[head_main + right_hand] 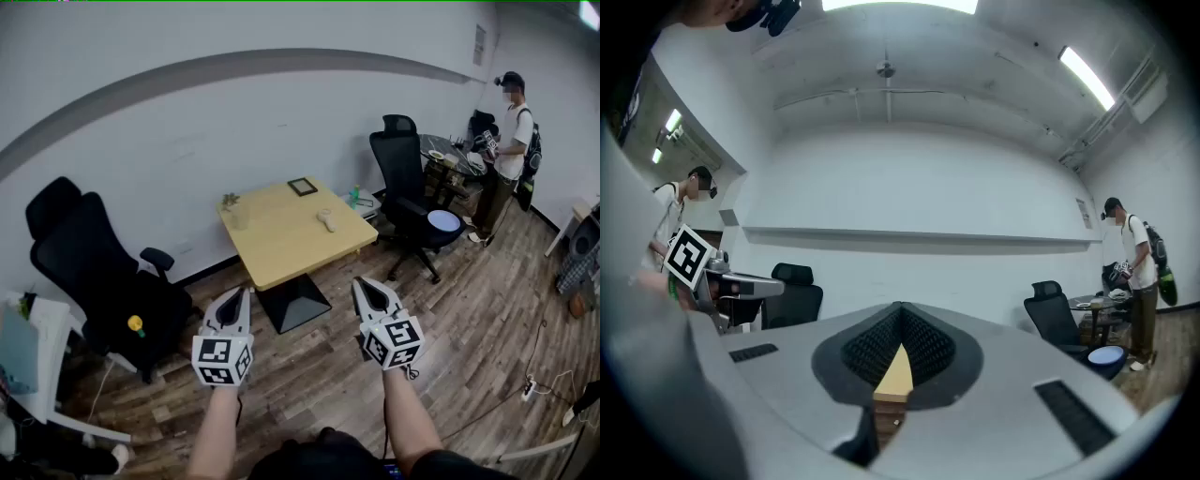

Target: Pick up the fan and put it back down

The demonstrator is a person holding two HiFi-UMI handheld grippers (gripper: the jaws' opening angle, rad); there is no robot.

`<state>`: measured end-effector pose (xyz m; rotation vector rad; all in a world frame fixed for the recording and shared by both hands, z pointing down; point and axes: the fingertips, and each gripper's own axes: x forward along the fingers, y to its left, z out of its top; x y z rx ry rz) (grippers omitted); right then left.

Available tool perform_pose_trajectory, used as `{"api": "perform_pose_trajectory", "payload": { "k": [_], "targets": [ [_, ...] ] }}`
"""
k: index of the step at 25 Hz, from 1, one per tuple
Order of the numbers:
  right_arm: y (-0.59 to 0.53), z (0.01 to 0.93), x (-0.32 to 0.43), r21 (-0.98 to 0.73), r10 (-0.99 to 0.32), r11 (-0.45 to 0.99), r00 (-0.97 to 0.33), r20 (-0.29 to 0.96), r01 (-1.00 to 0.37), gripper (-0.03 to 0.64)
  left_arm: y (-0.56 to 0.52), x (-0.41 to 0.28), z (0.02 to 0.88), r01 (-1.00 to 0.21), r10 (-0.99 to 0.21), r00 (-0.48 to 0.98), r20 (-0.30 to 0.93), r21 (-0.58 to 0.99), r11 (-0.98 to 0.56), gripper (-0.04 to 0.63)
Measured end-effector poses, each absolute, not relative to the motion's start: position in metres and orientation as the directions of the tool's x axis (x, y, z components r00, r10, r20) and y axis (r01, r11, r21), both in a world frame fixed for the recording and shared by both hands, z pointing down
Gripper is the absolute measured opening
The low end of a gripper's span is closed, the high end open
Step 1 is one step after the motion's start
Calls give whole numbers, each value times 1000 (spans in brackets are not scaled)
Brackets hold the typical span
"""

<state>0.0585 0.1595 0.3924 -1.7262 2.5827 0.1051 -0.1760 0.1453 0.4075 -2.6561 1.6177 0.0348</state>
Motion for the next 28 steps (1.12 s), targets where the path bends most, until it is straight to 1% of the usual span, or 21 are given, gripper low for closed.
{"api": "perform_pose_trajectory", "payload": {
  "k": [21, 23, 24, 26, 28],
  "targets": [
    [156, 394, 63, 46, -925, 374, -376, -58, -926, 22, 145, -168, 410, -887, -887, 462, -23, -10, -462, 23],
    [156, 395, 61, 48, -920, 385, -388, -60, -922, 187, 145, -167, 410, -886, -886, 464, -22, -11, -463, 23],
    [155, 395, 60, 52, -918, 388, -391, -62, -920, 250, 145, -167, 410, -886, -886, 464, -22, -11, -464, 23],
    [153, 393, 61, 59, -921, 380, -383, -74, -923, 363, 144, -165, 410, -886, -885, 464, -21, -11, -464, 23],
    [151, 392, 64, 64, -926, 364, -368, -85, -929, 436, 144, -163, 411, -885, -885, 465, -18, -11, -465, 23]
  ]
}}
